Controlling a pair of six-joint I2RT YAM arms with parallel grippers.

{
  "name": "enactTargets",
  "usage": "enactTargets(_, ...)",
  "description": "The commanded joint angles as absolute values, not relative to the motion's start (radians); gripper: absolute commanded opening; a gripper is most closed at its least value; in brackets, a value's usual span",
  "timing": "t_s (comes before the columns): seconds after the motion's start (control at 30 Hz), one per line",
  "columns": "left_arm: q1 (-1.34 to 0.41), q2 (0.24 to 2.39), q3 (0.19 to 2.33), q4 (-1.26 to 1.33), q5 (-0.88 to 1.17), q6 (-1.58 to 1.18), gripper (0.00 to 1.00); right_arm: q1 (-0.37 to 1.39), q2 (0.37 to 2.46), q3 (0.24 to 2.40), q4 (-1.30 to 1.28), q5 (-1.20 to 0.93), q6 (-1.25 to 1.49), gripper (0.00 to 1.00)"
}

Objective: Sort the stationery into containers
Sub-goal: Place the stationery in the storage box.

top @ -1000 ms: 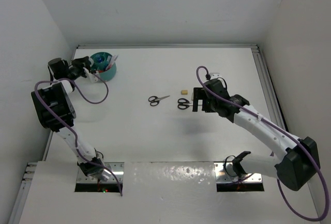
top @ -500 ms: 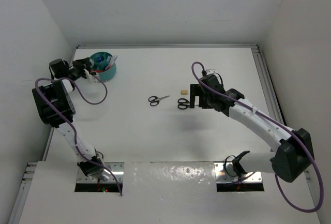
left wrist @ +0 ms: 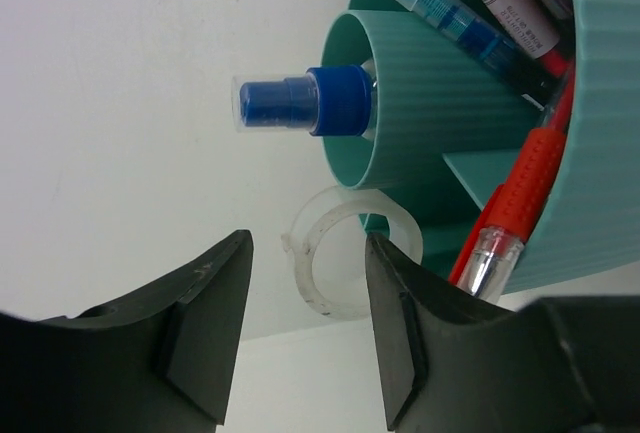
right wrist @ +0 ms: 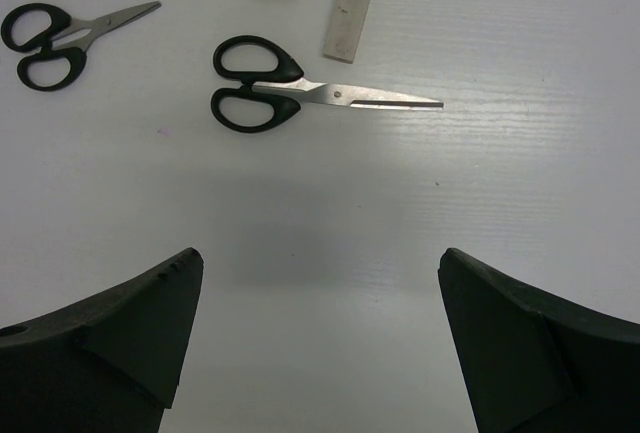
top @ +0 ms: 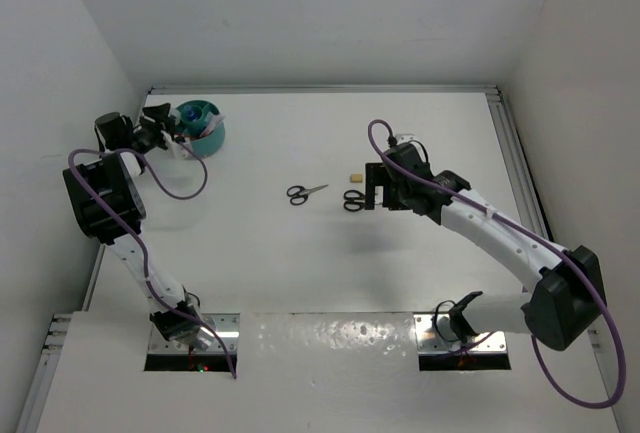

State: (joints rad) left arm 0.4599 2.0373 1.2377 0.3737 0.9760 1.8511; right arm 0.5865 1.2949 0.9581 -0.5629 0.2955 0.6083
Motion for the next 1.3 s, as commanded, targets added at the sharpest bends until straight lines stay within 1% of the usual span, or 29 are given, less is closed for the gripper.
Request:
enactTargets(0.0,0.462,2.028,1.249,0.396,1.012,1.833,0.47,0.594,1.305,0.999,-0.557,0.307,0.603,0.99)
enactTargets(0.23,0.462,2.011,1.25,0.526,0.98,1.657,0.5,0.601,1.302,0.996,-0.551,0.305,0.603,0.99)
enactTargets(0.57,0.469,2.002,1.273,0.595,0.939,1.554,0.52,0.606,1.281,0.985,-0.548,0.307,0.604,0.99)
enactTargets(0.73,0.466,1.977,1.27,0.64,0.919,1.421,0.53,0.612,1.269,0.979,-0.552,0.314,0.607,0.99)
enactTargets(0.9,0.471,1.936,1.264,0.631,0.893,1.287,0.52,0.615,1.247,0.965,-0.551,0.324,0.612,0.99)
enactTargets(1.1,0.456,1.937,1.266,0.509,0.884,1.312,0.52,0.618,1.239,0.954,-0.541,0.324,0.617,0.99)
enactTargets(1.27,0.439,1.974,1.275,0.543,0.847,1.281,0.52,0.624,1.233,0.966,-0.564,0.33,0.614,0.99)
